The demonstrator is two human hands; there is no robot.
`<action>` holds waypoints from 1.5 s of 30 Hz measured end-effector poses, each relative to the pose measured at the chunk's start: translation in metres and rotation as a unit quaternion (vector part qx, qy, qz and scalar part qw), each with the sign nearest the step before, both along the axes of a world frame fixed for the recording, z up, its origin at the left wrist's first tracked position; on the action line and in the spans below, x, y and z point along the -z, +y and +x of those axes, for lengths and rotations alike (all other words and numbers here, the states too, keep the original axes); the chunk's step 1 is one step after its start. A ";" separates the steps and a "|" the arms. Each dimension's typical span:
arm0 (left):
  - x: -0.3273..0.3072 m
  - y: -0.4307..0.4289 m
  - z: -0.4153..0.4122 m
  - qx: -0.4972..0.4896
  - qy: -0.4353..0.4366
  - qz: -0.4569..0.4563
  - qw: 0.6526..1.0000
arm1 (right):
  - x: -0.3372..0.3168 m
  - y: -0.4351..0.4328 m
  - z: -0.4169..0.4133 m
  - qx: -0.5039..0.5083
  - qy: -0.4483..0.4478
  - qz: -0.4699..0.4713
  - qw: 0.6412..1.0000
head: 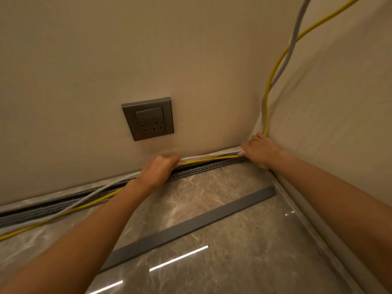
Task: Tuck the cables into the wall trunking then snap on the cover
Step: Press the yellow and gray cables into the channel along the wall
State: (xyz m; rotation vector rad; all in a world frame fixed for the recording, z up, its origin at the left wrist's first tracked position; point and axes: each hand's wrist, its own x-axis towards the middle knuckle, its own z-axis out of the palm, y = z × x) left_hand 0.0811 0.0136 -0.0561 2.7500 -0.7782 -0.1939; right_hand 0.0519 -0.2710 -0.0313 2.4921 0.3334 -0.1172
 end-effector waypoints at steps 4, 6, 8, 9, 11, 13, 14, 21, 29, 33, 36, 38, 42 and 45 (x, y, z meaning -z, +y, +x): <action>0.005 -0.005 -0.004 0.036 -0.029 0.108 0.993 | 0.001 -0.012 0.001 -0.020 -0.008 -0.006 1.000; 0.003 -0.007 -0.003 0.043 -0.044 0.146 0.987 | 0.003 -0.012 0.001 -0.021 -0.001 0.050 0.999; 0.001 -0.008 -0.002 0.054 -0.061 0.184 0.980 | 0.010 -0.010 0.004 0.022 0.028 0.080 0.996; 0.002 -0.008 -0.002 0.060 -0.064 0.200 0.976 | 0.012 -0.009 0.006 0.034 0.037 0.088 0.995; 0.004 -0.009 -0.003 0.061 -0.060 0.211 0.974 | 0.015 -0.008 0.008 0.050 0.054 0.106 0.992; 0.007 -0.008 -0.003 0.057 -0.062 0.190 0.978 | 0.015 -0.007 0.012 0.069 0.070 0.130 0.987; 0.008 -0.006 -0.003 0.057 -0.074 0.166 0.982 | 0.015 -0.007 0.014 0.079 0.077 0.139 0.984; 0.016 -0.005 -0.006 -0.026 -0.064 0.037 0.997 | 0.011 -0.008 0.026 0.080 0.113 0.112 0.984; 0.011 -0.012 -0.002 -0.024 -0.102 0.085 0.991 | 0.014 -0.004 0.025 0.075 0.049 0.064 0.994; 0.007 -0.020 -0.002 -0.035 -0.099 0.136 0.985 | 0.015 -0.006 0.028 0.095 0.048 0.115 0.988; 0.008 -0.023 -0.006 -0.039 -0.105 0.144 0.983 | 0.011 -0.013 0.026 0.081 0.072 0.174 0.979; 0.010 -0.024 -0.007 -0.034 -0.122 0.140 0.982 | 0.008 -0.014 0.023 0.076 0.088 0.197 0.974; 0.011 -0.031 -0.009 -0.051 -0.104 0.107 0.987 | 0.006 -0.009 0.023 0.095 0.105 0.199 0.970; 0.011 -0.035 -0.015 -0.029 -0.135 0.060 0.989 | 0.005 -0.004 0.021 0.107 0.100 0.193 0.970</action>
